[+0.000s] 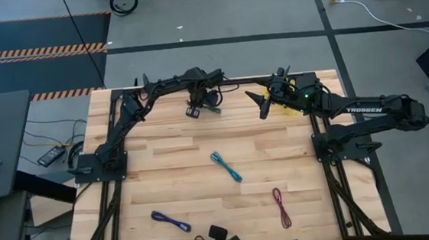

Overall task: Pick and place USB-C Cables
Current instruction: Put the green charger cable into the yellow container

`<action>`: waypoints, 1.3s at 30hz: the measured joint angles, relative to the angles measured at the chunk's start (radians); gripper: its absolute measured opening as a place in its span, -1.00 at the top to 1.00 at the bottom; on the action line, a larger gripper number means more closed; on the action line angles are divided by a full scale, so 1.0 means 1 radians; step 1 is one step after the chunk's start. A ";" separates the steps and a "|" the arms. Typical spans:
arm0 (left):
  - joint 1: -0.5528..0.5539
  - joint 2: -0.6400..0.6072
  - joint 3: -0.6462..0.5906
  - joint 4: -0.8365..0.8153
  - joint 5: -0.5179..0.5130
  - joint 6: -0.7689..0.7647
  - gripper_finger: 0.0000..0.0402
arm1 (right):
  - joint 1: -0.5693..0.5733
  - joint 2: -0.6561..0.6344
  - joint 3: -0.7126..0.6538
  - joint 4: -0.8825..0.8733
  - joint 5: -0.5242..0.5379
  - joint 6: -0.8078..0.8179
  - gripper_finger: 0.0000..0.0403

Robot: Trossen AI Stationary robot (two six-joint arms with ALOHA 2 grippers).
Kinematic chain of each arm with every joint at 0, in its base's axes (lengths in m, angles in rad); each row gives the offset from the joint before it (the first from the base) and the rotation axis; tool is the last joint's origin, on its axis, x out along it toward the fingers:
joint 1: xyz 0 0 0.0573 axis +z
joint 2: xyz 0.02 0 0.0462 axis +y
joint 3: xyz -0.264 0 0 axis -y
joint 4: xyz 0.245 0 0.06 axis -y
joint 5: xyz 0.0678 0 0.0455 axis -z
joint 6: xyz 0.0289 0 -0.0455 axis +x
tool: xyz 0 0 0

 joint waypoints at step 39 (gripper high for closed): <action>-0.028 -0.113 0.357 0.068 0.741 -0.174 0.93 | -0.038 0.104 0.001 -0.033 -0.051 -0.082 -0.39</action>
